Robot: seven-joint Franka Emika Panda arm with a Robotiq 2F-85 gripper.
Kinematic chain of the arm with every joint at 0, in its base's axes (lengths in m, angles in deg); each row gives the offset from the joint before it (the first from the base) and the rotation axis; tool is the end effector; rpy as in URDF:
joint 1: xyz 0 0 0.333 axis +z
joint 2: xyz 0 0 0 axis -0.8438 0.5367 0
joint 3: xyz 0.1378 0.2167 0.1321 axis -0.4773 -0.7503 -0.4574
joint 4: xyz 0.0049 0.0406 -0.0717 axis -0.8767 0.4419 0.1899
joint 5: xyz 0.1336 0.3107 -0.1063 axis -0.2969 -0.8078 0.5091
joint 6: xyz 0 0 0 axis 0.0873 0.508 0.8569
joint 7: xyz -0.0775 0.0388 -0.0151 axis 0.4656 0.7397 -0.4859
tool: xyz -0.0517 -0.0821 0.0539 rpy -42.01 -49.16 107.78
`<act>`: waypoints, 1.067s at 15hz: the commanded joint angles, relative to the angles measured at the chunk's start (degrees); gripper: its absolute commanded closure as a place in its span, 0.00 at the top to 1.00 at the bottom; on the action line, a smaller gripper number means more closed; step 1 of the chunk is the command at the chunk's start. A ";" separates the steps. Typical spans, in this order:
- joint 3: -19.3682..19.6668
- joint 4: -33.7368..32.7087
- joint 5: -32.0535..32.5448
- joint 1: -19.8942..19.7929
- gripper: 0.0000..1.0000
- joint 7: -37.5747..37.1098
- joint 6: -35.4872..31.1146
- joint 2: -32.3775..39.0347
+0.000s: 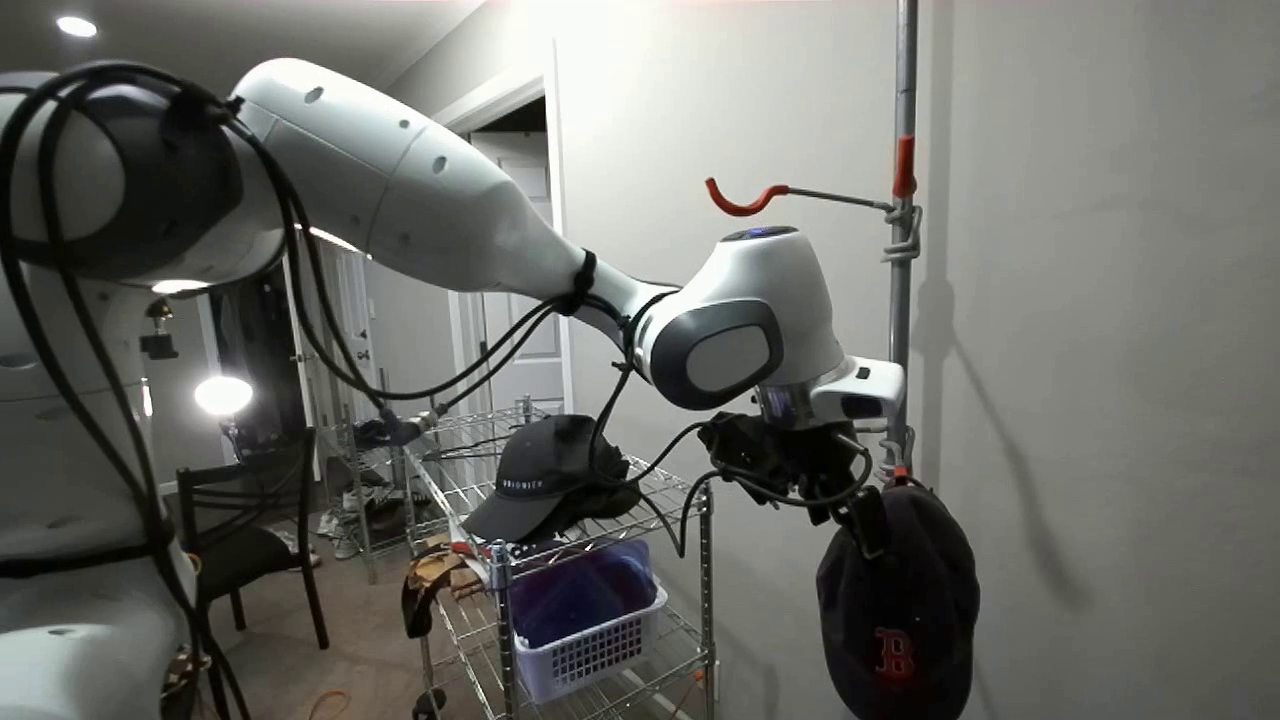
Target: Pick up the black cap from the top left hanger and put it on the top shelf of the silver rack, pick up the black cap from the top right hanger and put it on top of the black cap on the first shelf of the silver rack, pick up the gray cap from the bottom left hanger and put it on the stacked black cap on the top shelf of the silver rack, pick up the gray cap from the bottom right hanger and put it on the stacked gray cap on the top shelf of the silver rack
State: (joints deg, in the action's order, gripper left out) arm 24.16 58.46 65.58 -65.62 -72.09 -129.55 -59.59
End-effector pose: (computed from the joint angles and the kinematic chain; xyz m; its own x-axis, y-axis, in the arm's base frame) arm 0.5242 -0.1880 0.4371 0.8513 -0.4084 0.3294 -0.4030 -0.9110 -0.0879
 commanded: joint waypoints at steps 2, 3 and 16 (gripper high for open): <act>-0.99 -3.88 -1.73 -1.13 1.00 1.96 -1.30 3.46; -1.10 -4.44 -1.89 -1.17 0.75 2.10 -1.47 3.86; -1.66 -5.96 -0.69 -0.99 0.01 0.76 -2.24 4.58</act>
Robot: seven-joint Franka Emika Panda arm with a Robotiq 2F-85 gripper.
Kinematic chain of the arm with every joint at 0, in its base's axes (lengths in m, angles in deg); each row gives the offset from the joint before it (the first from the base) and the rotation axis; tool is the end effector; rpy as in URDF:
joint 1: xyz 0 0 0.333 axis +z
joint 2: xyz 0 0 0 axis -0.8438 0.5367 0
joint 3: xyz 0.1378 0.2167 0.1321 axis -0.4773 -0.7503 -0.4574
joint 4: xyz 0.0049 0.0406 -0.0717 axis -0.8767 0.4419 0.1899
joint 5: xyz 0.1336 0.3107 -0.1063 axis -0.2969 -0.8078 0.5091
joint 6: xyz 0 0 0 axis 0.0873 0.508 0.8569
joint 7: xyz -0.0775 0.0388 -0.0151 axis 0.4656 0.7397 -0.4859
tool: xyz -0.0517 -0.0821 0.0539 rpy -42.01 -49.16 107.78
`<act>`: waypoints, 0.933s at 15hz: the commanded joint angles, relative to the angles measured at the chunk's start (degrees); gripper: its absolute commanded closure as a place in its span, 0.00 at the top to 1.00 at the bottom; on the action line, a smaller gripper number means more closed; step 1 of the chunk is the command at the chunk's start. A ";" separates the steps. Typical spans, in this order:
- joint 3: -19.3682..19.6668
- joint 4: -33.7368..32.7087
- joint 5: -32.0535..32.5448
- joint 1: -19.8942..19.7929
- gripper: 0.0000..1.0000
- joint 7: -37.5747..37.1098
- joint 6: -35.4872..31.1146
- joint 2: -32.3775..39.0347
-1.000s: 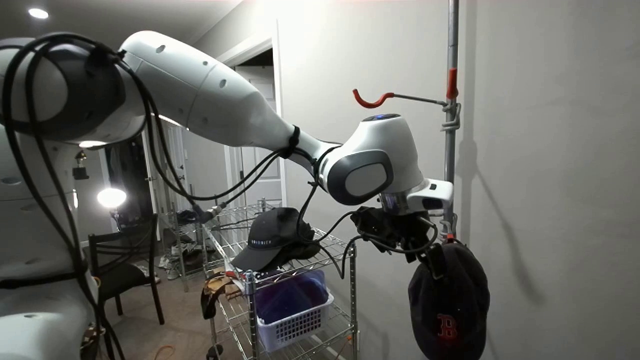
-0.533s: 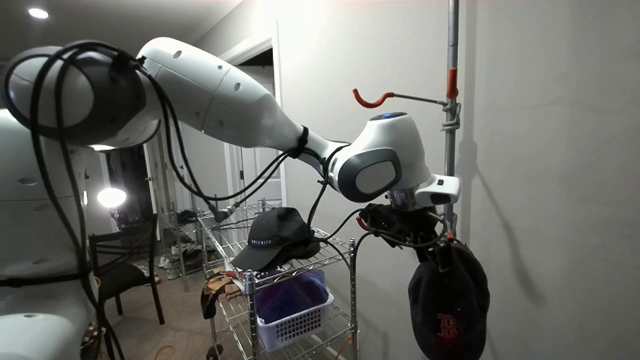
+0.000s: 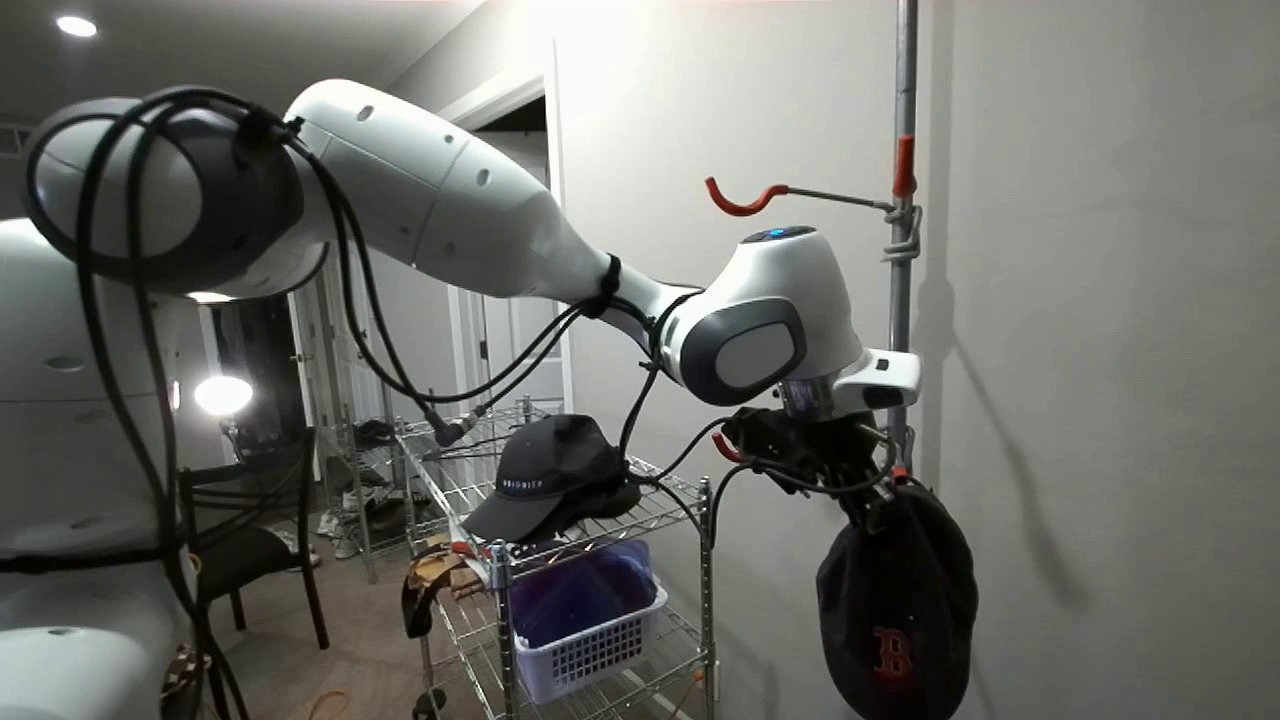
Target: Pick up the black cap from the top left hanger and put it on the top shelf of the silver rack, pick up the black cap from the top right hanger and put it on top of the black cap on the first shelf of the silver rack, pick up the gray cap from the bottom left hanger and put it on the stacked black cap on the top shelf of the silver rack, pick up the gray cap from the bottom right hanger and put it on the stacked gray cap on the top shelf of the silver rack
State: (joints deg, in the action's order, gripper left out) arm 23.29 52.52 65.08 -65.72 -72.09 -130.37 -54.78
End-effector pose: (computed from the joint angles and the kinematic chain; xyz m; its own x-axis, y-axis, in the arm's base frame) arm 0.5537 -0.1878 0.4394 0.8447 -0.3933 0.3632 -0.3915 -0.9165 -0.0821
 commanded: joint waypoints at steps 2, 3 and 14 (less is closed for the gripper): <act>-0.49 0.86 0.72 -0.82 0.00 -0.38 -2.28 -1.29; -0.38 1.32 0.61 -0.91 0.00 -0.57 -2.54 -2.01; -0.15 8.83 2.25 -1.23 0.00 -3.81 5.68 -20.05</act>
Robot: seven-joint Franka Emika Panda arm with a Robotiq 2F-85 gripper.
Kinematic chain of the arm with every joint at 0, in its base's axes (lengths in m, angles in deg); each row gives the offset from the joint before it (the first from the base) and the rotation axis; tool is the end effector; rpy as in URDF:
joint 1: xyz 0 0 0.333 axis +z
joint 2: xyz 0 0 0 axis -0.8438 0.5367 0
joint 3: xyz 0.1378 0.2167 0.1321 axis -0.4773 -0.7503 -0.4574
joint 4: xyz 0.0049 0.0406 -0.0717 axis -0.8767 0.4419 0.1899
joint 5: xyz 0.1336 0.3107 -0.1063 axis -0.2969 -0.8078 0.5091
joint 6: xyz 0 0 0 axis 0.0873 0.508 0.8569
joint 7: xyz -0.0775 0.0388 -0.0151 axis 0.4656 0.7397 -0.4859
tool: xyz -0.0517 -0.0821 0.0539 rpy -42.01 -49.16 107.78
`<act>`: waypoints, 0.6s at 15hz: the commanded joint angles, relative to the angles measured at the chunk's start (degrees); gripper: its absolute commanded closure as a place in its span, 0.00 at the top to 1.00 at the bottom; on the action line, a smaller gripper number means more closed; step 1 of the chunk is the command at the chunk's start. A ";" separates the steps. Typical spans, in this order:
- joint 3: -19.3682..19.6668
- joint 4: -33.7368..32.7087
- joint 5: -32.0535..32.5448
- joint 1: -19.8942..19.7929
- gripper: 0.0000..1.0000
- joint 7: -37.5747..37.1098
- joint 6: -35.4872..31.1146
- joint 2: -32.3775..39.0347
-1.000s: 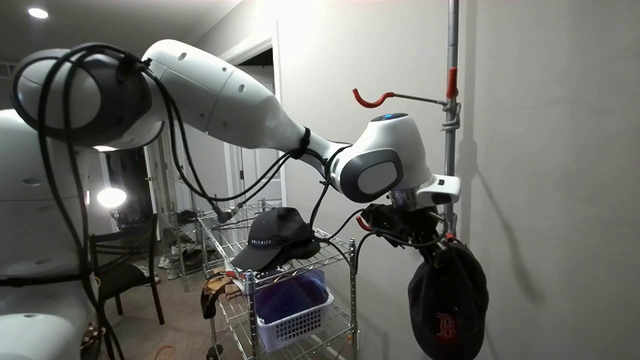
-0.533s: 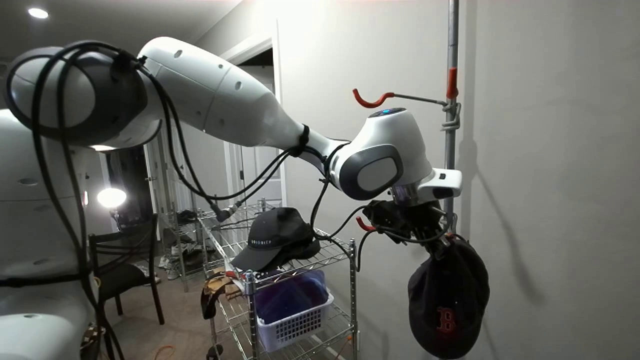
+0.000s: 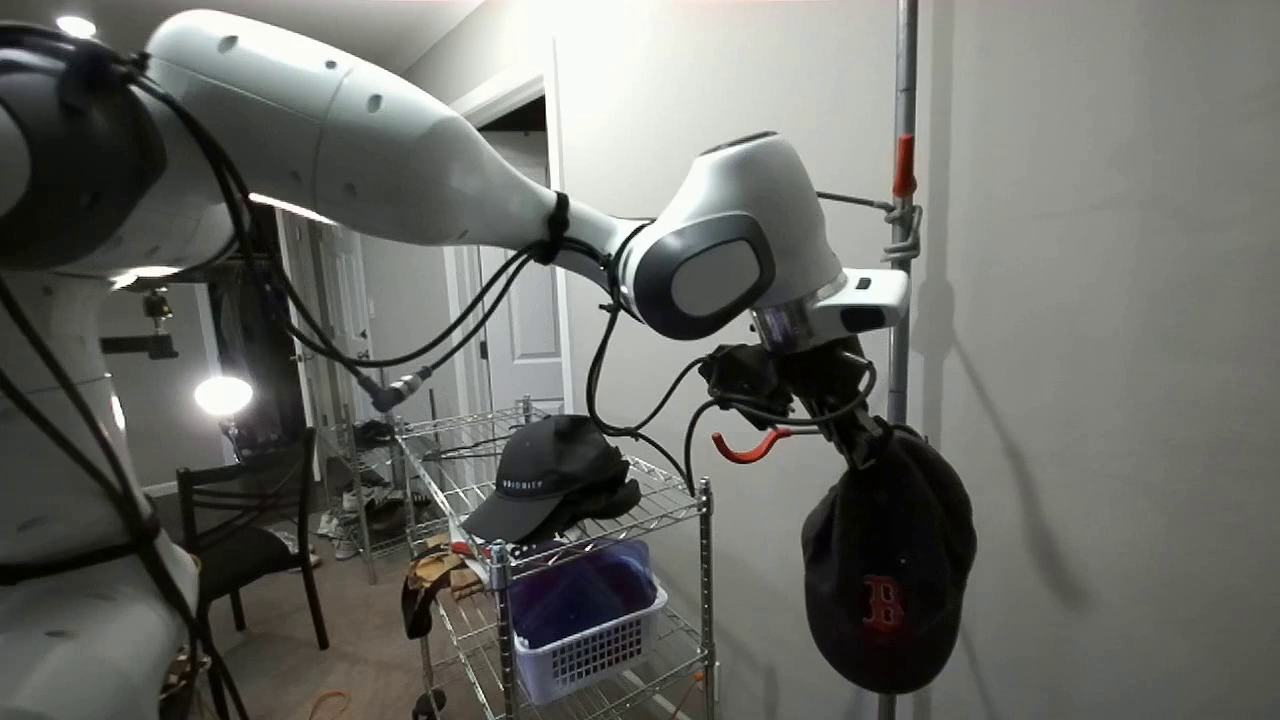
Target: Pick up the black cap from the top left hanger and put it on the top shelf of the silver rack, pick up the black cap from the top right hanger and put it on top of the black cap on the first shelf of the silver rack, pick up the gray cap from the bottom left hanger and put it on the stacked black cap on the top shelf of the silver rack, pick up the gray cap from the bottom right hanger and put it on the stacked gray cap on the top shelf of the silver rack
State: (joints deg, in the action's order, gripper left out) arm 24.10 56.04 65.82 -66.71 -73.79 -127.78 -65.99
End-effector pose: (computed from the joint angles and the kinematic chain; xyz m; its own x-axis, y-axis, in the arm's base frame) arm 0.5090 -0.1959 0.5135 0.7873 -0.4372 0.4347 -0.4262 -0.8954 -0.1286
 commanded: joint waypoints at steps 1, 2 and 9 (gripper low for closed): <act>-1.32 6.13 1.94 -0.34 0.00 -3.02 4.36 -11.25; -1.82 7.03 2.88 -0.62 0.00 -4.46 5.83 -14.04; -7.19 7.53 1.09 2.48 0.00 -6.57 22.82 -27.75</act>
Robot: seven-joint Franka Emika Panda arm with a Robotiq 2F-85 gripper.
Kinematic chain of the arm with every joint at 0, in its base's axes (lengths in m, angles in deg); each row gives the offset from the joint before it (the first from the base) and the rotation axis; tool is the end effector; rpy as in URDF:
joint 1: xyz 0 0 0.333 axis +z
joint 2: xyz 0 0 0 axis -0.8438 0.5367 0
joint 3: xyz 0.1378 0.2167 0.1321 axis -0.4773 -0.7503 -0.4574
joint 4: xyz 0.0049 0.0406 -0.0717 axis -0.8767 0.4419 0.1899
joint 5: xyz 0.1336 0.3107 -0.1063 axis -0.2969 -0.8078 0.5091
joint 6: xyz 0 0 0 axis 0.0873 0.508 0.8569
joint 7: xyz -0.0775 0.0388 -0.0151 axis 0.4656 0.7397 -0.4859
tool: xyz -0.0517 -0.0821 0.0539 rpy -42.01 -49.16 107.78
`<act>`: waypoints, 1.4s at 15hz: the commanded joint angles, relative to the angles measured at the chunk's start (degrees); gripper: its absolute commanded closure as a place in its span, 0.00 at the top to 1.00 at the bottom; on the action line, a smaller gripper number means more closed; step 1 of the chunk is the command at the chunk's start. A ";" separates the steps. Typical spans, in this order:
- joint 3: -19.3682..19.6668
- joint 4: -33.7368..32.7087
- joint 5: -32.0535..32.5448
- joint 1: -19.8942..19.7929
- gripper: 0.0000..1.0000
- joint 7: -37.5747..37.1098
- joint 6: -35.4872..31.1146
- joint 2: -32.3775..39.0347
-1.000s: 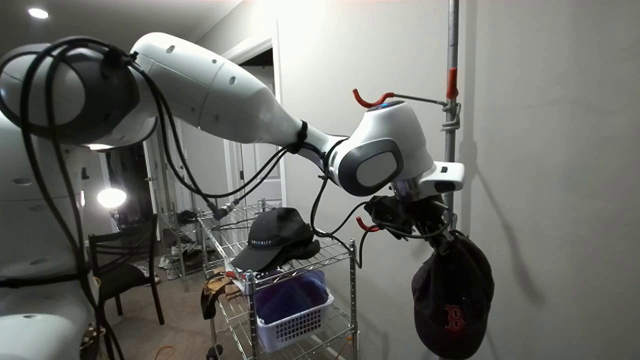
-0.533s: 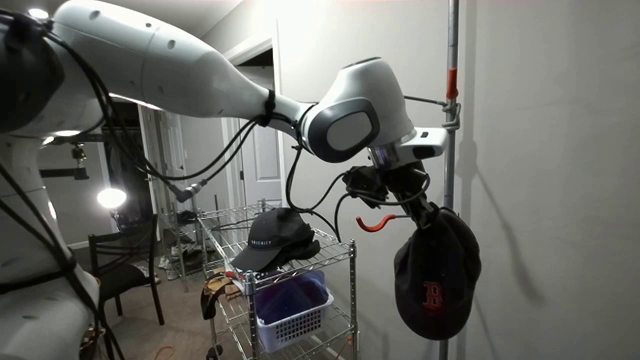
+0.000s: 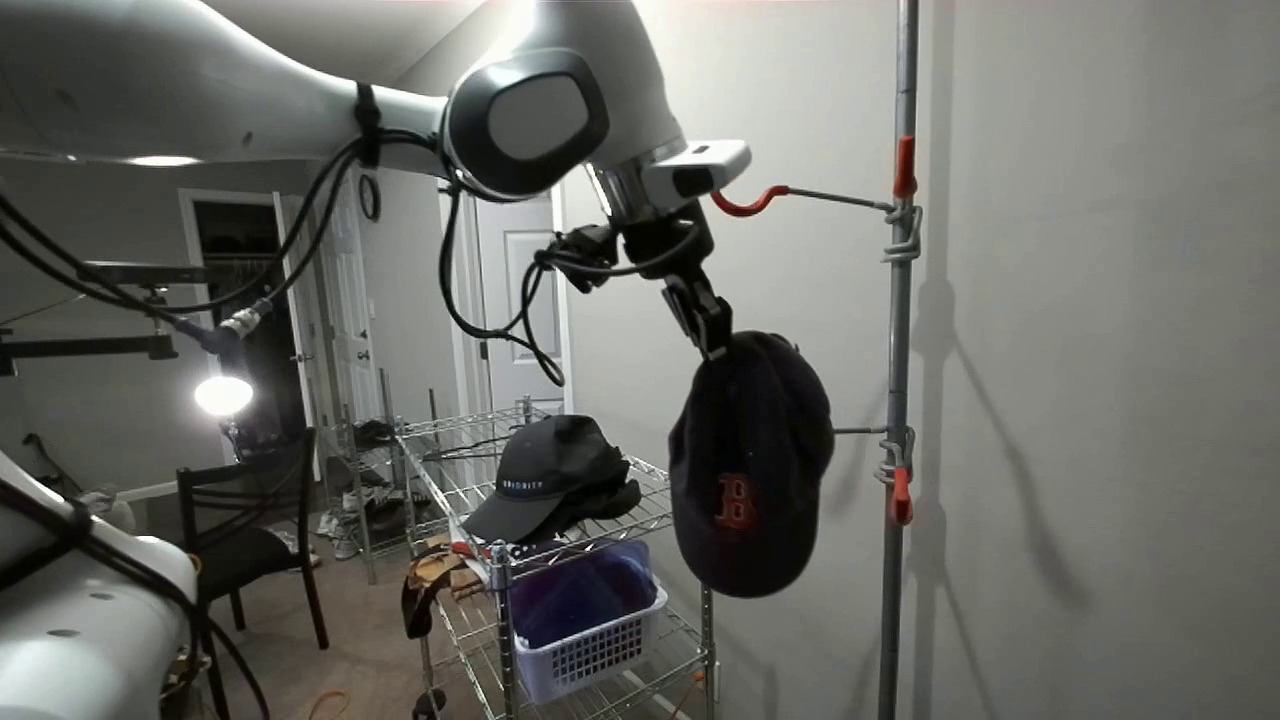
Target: Pick up the black cap from the top left hanger and put it on the top shelf of the silver rack, pick up the black cap from the top right hanger and put it on top of the black cap on the first shelf of the silver rack, pick up the gray cap from the bottom left hanger and put it on the stacked black cap on the top shelf of the silver rack, pick up the gray cap from the bottom right hanger and put it on the stacked gray cap on the top shelf of the silver rack
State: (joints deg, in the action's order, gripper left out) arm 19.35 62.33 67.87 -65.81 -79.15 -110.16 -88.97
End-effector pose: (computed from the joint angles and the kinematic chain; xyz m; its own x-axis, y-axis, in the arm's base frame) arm 0.4088 -0.1184 0.6162 0.8165 -0.4126 0.4038 -0.3711 -0.9109 -0.1805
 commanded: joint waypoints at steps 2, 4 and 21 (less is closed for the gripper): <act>-4.44 0.23 -1.56 3.39 0.00 -1.09 9.46 -6.58; -6.04 -0.78 -2.08 5.34 0.00 -0.42 13.83 -8.20; -26.04 -11.63 0.12 15.20 0.00 -10.26 17.93 7.00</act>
State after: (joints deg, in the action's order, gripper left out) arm -4.60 54.72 66.15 -51.33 -85.18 -90.96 -88.07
